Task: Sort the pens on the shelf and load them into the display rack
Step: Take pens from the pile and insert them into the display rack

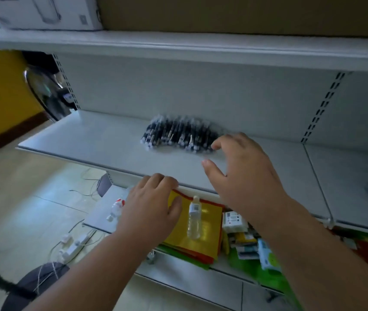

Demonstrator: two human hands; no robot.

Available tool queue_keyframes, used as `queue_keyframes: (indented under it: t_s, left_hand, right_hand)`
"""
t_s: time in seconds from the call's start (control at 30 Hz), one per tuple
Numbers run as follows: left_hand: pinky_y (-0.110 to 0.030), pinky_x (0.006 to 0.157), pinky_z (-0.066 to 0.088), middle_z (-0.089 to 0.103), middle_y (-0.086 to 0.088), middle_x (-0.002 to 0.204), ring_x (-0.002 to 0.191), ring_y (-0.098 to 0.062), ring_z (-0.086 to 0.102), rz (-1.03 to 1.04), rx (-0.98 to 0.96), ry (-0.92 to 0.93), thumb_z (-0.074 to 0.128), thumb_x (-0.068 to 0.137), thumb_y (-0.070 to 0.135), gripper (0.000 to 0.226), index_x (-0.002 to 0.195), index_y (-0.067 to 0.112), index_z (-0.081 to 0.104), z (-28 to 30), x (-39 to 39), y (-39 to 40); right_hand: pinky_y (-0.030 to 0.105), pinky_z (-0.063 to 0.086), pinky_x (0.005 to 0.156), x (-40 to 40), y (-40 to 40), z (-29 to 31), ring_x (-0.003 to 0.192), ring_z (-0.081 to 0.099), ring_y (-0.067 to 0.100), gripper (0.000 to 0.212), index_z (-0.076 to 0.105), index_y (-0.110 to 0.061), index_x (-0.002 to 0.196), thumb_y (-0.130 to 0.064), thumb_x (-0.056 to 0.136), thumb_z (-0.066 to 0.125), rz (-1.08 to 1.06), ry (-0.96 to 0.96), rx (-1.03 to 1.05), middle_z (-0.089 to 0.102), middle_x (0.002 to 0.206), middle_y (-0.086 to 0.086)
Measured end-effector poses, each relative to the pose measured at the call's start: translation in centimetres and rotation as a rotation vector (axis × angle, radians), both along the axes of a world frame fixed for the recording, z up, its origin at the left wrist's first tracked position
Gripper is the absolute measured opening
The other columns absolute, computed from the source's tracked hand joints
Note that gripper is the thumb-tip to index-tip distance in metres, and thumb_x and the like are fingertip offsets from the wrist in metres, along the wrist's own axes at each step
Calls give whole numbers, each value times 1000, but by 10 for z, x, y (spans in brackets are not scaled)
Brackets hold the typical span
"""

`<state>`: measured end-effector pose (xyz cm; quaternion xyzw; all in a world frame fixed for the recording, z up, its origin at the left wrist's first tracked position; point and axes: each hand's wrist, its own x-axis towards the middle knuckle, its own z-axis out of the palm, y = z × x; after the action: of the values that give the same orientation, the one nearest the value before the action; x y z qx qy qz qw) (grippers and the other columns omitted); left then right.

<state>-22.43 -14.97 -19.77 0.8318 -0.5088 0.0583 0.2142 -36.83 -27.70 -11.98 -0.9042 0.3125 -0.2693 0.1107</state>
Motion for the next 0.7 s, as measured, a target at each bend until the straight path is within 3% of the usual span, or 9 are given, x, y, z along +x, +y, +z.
queue_keyframes:
  t_s: [0.2,0.37,0.5,0.7]
  left_hand:
    - [-31,89,42,59,12,112,106,-15,52,-22,-43,71,55,92,40,27,117,29,61,-6,29,-31]
    - [-33,88,46,60,11,105,101,-15,55,-2,-41,59,47,91,42,30,114,28,61,-2,59,-51]
    - [-31,90,43,59,13,105,103,-13,53,31,-51,84,49,92,40,29,116,28,59,-2,90,-62]
    - [-27,77,37,53,15,97,94,-14,53,11,-76,172,54,92,36,22,111,27,60,-6,154,-85]
  right_hand:
    - [38,45,89,42,-32,3,103,49,17,32,52,-26,115,-50,95,48,29,72,24,51,113,-4]
    - [39,47,88,80,-57,1,100,53,18,33,55,-22,114,-48,94,53,81,43,10,55,111,-2]
    - [33,46,88,109,-64,-4,103,53,16,34,55,-23,117,-47,94,54,111,62,22,56,116,-2]
    - [36,49,85,153,-70,-8,99,56,16,33,58,-21,112,-46,91,56,58,37,8,58,109,-2]
